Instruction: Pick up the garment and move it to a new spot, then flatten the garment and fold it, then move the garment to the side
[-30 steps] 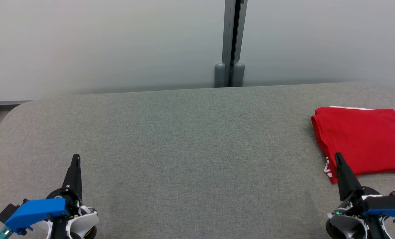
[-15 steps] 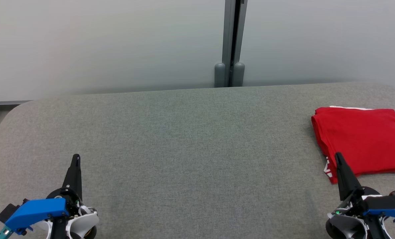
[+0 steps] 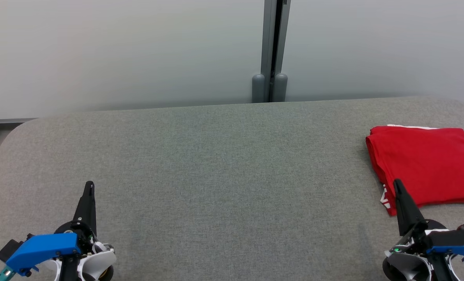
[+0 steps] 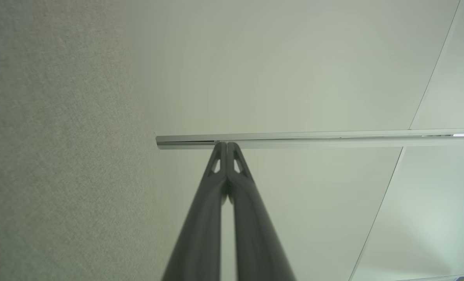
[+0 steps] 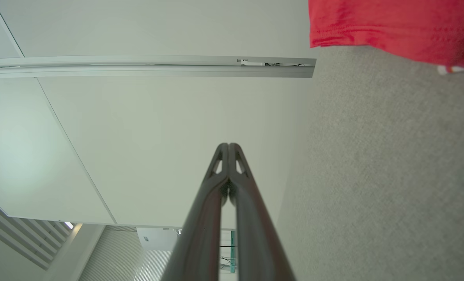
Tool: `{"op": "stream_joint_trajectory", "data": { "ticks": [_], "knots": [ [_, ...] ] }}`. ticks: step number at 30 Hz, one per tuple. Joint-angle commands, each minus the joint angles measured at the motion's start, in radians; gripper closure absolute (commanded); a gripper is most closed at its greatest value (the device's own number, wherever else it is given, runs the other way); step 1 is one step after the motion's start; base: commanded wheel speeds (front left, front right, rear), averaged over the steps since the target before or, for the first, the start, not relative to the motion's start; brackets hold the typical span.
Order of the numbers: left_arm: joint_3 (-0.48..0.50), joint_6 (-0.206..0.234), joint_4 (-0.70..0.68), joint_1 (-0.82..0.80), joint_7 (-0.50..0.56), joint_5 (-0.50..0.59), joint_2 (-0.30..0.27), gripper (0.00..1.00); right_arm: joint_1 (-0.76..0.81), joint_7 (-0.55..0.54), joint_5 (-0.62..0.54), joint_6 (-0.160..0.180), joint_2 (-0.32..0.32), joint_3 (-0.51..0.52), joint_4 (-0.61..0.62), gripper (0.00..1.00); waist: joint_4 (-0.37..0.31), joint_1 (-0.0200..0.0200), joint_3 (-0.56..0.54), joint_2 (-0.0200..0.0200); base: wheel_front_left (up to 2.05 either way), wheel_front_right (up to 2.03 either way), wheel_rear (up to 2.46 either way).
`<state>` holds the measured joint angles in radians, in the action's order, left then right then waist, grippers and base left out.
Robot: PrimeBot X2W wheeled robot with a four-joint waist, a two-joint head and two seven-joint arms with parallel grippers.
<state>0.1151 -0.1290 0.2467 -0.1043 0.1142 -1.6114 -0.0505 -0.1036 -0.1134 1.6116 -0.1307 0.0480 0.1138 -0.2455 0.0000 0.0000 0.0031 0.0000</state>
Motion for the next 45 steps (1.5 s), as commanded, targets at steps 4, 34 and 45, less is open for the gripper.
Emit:
{"op": "stream_joint_trajectory", "data": {
  "ticks": [4,34,45],
  "knots": [
    [0.001,-0.006,-0.004,-0.010,0.003,-0.003,0.002,1.00,-0.010,-0.004,0.003,0.000,0.004,0.002,0.003,1.00,0.000,0.0000,0.000,0.0000,0.00,0.00,0.00],
    [0.001,-0.006,-0.004,-0.010,0.003,-0.003,0.002,1.00,-0.010,-0.004,0.003,0.000,0.004,0.002,0.003,1.00,0.000,0.0000,0.000,0.0000,0.00,0.00,0.00],
    [0.001,-0.006,-0.004,-0.010,0.003,-0.003,0.002,1.00,-0.010,-0.004,0.003,0.000,0.004,0.002,0.003,1.00,0.000,0.0000,0.000,0.0000,0.00,0.00,0.00]
  ]
}}
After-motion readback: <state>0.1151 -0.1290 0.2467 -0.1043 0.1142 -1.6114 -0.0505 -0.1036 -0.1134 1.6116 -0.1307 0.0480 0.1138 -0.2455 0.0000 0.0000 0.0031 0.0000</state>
